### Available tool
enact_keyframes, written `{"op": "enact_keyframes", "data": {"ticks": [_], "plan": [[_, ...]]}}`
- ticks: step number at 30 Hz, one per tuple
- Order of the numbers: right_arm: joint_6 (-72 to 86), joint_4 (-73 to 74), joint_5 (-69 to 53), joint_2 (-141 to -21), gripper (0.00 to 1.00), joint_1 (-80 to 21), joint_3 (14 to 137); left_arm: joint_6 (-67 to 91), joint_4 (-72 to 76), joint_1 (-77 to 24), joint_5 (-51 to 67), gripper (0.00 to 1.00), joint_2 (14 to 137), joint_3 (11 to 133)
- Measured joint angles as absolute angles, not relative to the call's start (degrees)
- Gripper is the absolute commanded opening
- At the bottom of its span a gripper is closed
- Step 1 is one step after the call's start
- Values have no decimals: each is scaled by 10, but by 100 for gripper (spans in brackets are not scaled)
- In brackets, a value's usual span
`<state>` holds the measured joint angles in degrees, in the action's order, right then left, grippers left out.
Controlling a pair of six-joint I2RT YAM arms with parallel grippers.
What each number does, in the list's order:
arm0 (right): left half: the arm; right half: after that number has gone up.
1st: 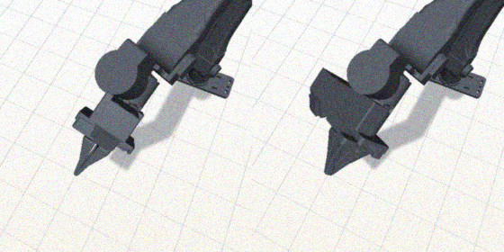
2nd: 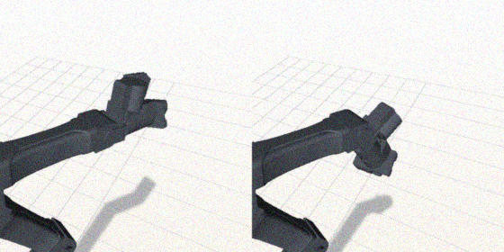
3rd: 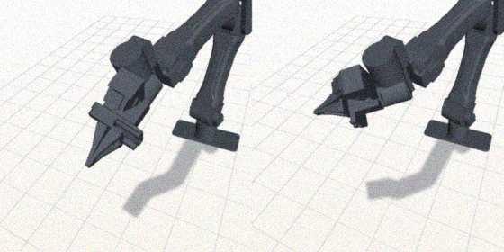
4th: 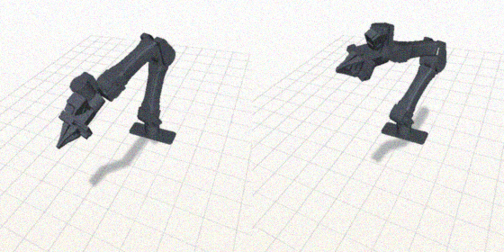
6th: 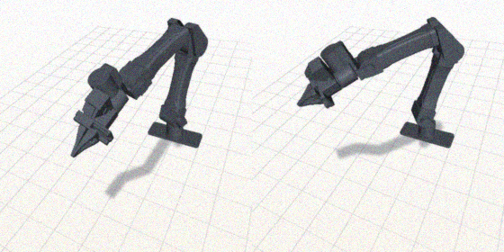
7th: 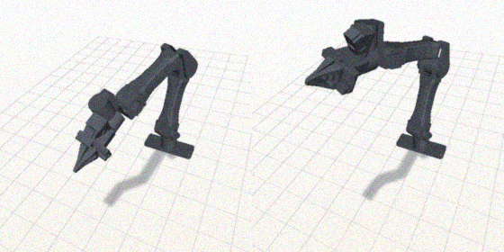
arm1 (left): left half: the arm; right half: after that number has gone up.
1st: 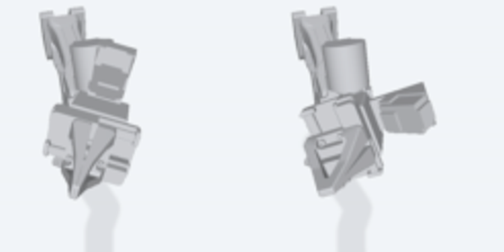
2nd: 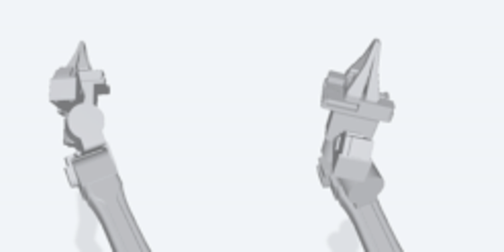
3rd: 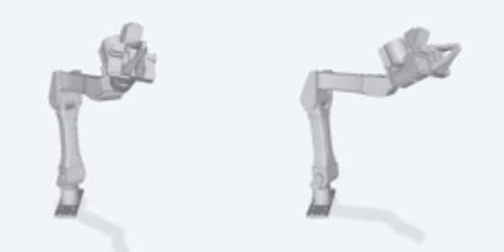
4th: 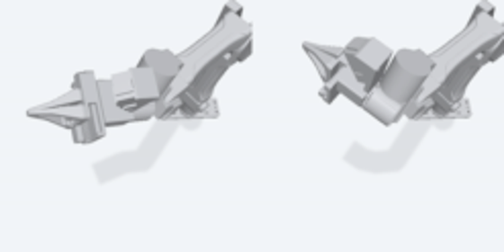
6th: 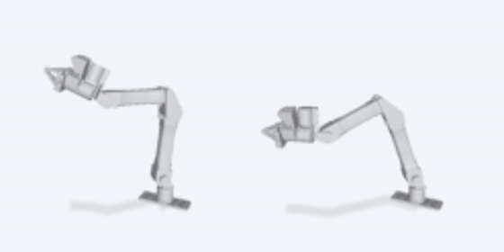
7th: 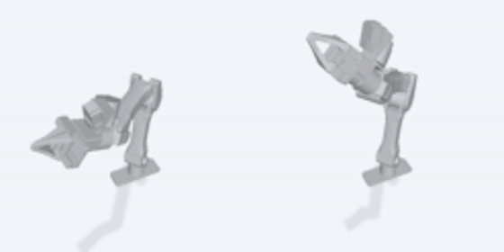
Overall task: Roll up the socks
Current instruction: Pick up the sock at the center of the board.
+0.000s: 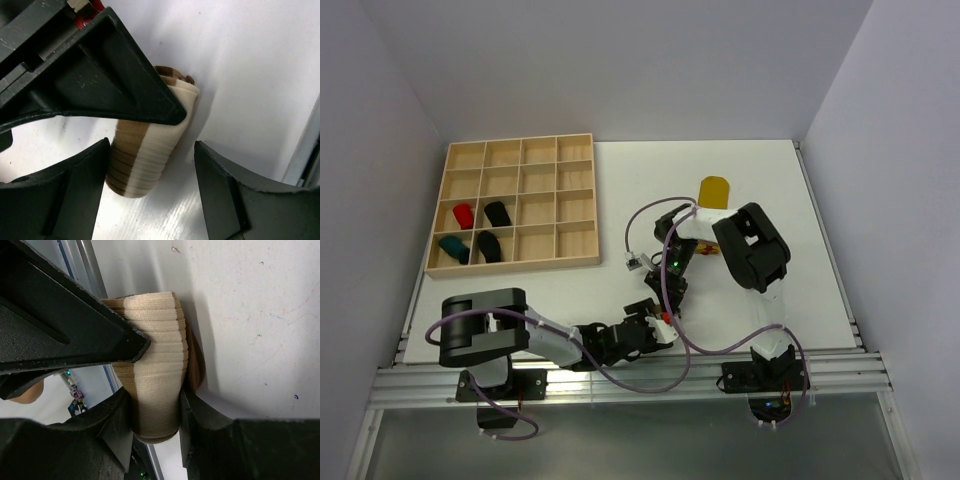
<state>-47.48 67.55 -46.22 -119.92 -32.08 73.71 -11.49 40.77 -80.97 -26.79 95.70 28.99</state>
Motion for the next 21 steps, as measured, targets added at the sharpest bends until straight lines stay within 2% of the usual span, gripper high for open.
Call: {"op": "enact_keyframes", "data": {"ticks": [7,14,21], "plan": [[-479,686,-463,-1206,22,-319,740,-116,409,-792,-263,70,973,303],[-489,698,-461,-1211,22,-318,743,-115,399,-789,-250,58,985,317],[-495,711,-458,-1218,24,-315,750,-113,387,-789,-239,29,985,323]]}}
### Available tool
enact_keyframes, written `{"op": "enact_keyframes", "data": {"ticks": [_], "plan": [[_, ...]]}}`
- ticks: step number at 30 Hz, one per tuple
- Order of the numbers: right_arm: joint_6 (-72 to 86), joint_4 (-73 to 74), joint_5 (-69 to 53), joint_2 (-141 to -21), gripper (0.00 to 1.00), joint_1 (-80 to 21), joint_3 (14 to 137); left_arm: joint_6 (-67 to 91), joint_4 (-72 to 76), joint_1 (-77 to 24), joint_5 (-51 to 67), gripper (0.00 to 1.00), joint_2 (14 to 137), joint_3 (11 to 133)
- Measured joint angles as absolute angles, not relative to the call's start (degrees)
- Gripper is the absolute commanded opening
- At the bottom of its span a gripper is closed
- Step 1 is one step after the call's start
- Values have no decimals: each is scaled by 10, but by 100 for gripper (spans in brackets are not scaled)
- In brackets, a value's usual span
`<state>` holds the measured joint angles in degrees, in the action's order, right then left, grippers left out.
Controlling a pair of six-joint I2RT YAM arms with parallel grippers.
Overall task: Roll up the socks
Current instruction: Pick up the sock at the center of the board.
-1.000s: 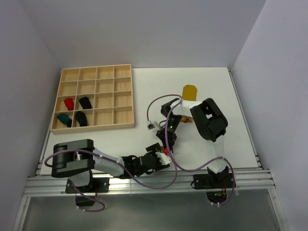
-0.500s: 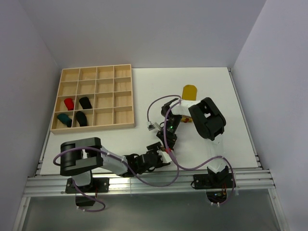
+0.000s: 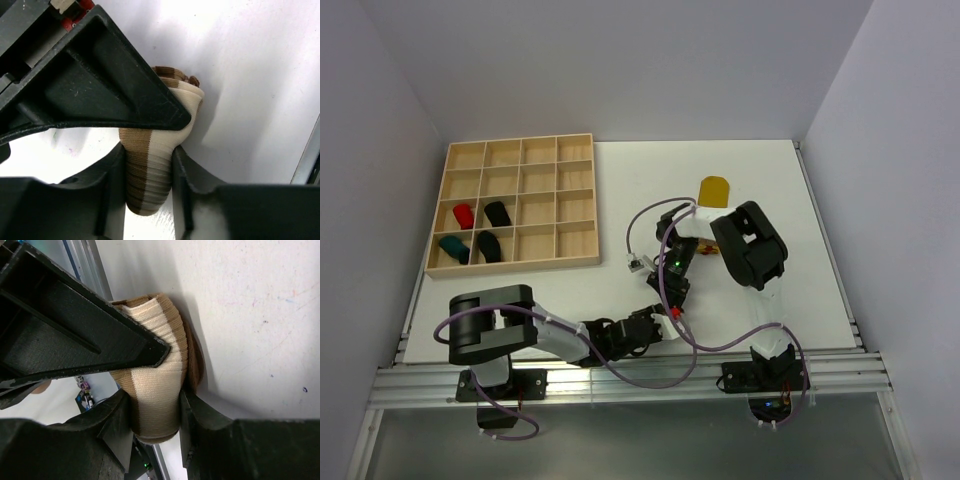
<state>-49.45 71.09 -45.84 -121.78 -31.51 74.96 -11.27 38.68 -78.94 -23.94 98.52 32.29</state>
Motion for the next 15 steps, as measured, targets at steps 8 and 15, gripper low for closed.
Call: {"op": "enact_keyframes", "data": {"ticks": [8,15], "plan": [[-493,718,-446,-1217,50,-311,750,-105,355,-789,-236,0,990,346],[-482,727,-442,-1200,64,-306,750,-81,356,-779,-218,0,989,350]]}}
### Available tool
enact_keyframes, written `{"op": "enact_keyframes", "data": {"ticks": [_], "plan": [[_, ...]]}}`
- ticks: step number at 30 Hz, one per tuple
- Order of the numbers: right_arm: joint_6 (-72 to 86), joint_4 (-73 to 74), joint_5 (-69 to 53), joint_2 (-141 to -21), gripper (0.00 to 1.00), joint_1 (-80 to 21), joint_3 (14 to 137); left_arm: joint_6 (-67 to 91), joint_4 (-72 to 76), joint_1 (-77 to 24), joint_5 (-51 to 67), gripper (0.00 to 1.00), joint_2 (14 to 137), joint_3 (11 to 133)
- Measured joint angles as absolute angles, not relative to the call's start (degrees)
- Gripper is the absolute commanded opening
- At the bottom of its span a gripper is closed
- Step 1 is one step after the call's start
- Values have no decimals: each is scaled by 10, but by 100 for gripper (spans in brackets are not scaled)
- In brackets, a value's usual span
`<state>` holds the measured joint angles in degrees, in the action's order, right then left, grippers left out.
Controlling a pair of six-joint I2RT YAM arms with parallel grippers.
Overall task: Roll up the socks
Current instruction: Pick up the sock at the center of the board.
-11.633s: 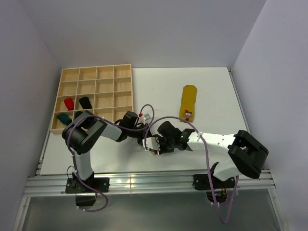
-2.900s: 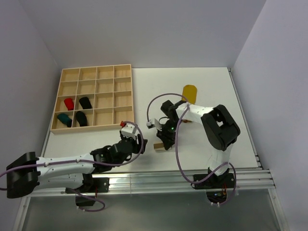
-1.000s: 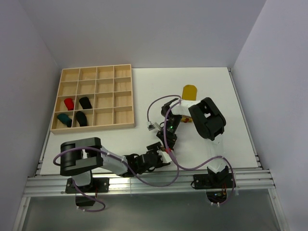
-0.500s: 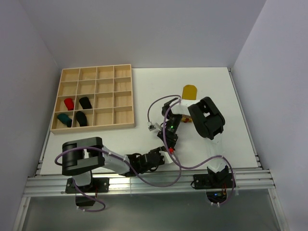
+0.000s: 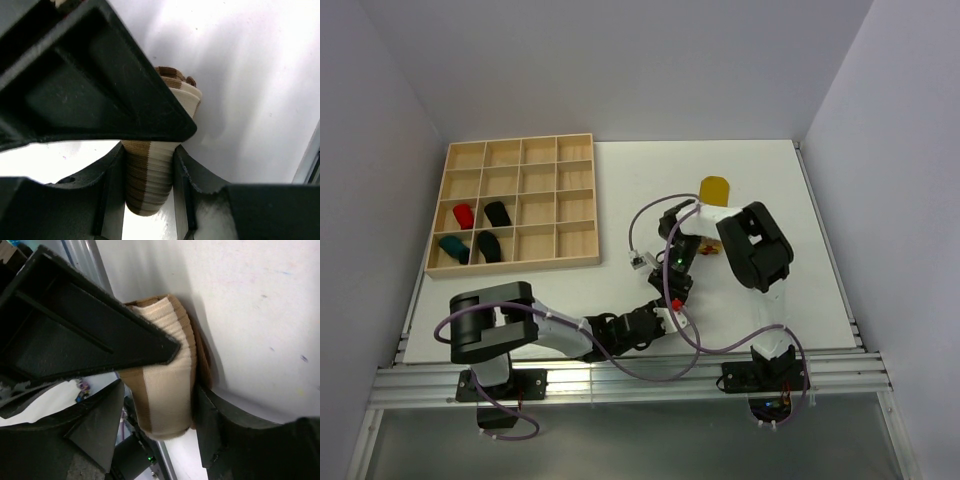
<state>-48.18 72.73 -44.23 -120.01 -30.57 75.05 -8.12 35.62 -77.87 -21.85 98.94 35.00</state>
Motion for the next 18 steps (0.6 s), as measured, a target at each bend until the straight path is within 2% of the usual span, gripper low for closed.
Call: {"op": "enact_keyframes", "data": {"ticks": [11,18], "plan": [[-475,710,-416,-1128,65,-244,770,-60,357,-758,-194,0,983,349],[-455,721,-411,-1107,63,-152,847,-37,345,-739,-175,0,970,349]]}}
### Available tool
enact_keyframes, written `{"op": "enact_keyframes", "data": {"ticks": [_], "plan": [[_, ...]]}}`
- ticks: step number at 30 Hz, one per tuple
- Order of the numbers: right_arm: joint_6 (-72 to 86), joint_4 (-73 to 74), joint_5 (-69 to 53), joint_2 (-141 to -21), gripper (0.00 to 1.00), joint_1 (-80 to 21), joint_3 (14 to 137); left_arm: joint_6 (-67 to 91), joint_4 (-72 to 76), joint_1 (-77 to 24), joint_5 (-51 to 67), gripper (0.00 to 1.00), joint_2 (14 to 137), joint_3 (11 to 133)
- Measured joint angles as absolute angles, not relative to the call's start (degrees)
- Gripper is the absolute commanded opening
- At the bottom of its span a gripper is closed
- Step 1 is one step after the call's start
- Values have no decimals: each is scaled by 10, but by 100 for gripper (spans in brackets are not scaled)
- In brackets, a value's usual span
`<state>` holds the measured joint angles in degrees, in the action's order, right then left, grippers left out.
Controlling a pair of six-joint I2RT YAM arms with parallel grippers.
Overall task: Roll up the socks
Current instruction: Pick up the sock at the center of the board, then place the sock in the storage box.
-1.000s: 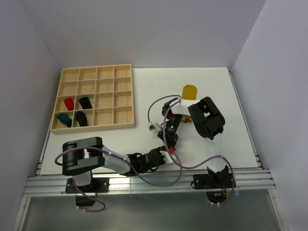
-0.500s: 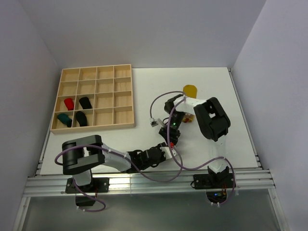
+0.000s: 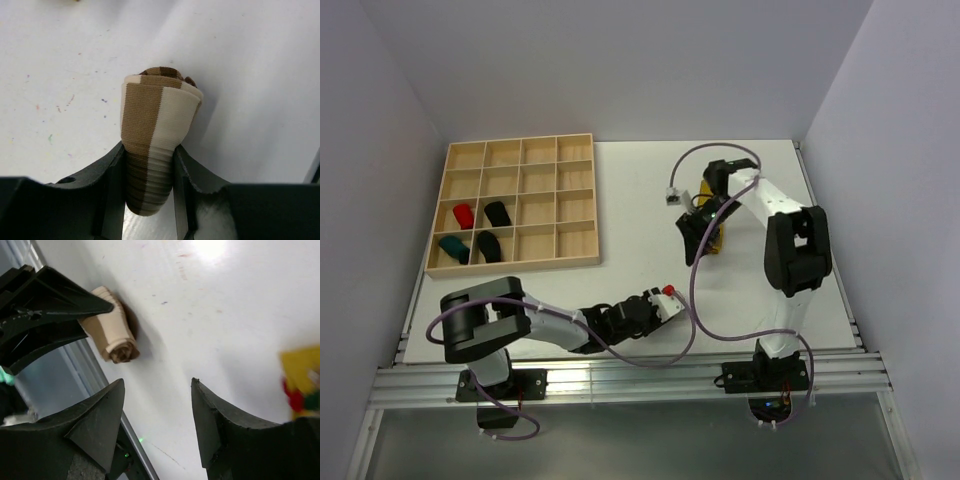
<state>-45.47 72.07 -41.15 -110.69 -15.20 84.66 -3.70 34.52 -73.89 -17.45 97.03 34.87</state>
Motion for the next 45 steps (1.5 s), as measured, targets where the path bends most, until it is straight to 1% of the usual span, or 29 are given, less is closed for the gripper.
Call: {"op": "enact_keyframes", "data": {"ticks": [5,9,15,22,26,30,33,40,45], "plan": [[-430,718,-401,-1062,62,-98,882,-7,330,-706,-160,0,941,349],[-417,716,-398,-1034,62,-79,893,27,316,-663,-149,0,897,349],[-410,716,-391,-1030,62,-64,905,80,269,-588,-154,0,827,362],[-392,707,-373,-1030,62,-40,919,150,135,-469,-245,0,731,436],[-386,707,-370,-1031,62,-37,940,197,52,-371,-301,0,716,489],[-383,706,-371,-1035,62,-37,970,231,-42,-277,-370,0,755,554],[-383,705,-371,-1040,61,-37,977,242,-98,-239,-420,0,806,595],[-382,704,-371,-1060,61,-37,976,247,-194,-214,-486,0,975,709],[-382,698,-371,-1060,61,-37,952,243,-222,-210,-497,0,1054,741]]}}
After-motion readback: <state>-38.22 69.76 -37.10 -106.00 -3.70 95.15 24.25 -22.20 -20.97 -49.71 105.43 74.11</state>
